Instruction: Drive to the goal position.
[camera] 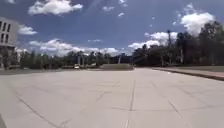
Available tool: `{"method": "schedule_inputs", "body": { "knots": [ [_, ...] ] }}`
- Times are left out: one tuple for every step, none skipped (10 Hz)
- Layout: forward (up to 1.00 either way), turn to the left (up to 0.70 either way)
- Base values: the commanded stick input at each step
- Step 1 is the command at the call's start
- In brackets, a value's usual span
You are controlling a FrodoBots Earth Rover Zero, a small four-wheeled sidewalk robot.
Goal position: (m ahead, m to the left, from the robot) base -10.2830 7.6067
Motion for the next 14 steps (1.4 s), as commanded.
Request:
{"method": "schedule_inputs", "body": {
  "knots": [
    [0.7, 0.0],
    [0.7, 0.0],
    [0.7, 0.0],
    [0.7, 0.0],
    [0.7, 0.0],
    [0.7, 0.0],
    [0.7, 0.0],
    [0.7, 0.0],
    [0.7, 0.0],
    [0.7, 0.0],
    [0.7, 0.0],
    [0.7, 0.0],
    [0.7, 0.0],
    [0.7, 0.0]
  ]
}}
